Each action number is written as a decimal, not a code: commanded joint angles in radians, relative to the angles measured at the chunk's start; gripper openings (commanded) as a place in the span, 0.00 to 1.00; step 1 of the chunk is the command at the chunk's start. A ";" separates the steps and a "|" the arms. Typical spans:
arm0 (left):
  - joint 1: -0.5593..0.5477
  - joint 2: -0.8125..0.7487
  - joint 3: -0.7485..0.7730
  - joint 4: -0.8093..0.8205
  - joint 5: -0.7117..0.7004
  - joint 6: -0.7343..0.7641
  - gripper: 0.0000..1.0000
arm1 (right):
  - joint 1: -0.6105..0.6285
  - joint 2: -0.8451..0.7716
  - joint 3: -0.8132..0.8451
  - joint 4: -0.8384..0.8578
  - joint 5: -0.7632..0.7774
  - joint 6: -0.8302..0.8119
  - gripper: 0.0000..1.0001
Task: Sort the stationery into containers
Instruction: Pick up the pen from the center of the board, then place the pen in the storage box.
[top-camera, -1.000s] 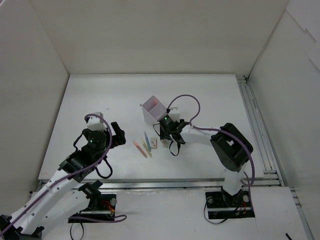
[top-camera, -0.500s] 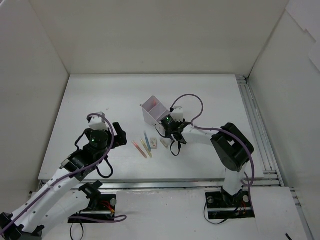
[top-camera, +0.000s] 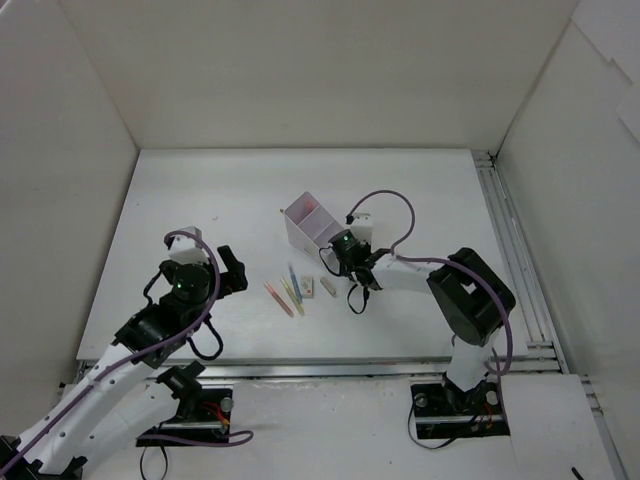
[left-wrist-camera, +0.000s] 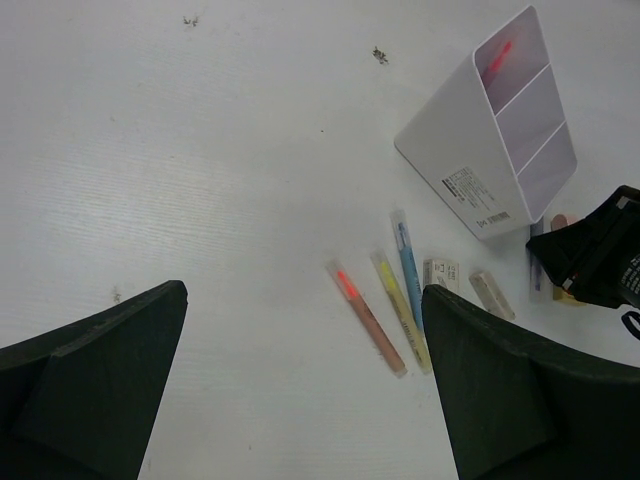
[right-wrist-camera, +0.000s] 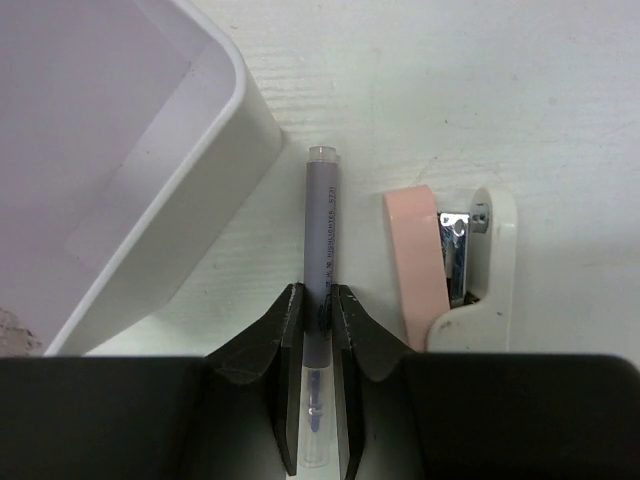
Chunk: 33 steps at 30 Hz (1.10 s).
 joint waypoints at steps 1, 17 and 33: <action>0.006 0.003 0.034 0.010 -0.027 0.000 1.00 | 0.001 -0.092 -0.017 0.058 0.024 -0.013 0.00; 0.006 0.085 0.046 0.088 -0.001 0.040 1.00 | -0.003 -0.347 -0.153 0.624 -0.160 -0.540 0.00; 0.016 -0.011 0.009 -0.033 -0.028 -0.074 1.00 | -0.011 0.090 0.132 1.172 -0.395 -0.640 0.00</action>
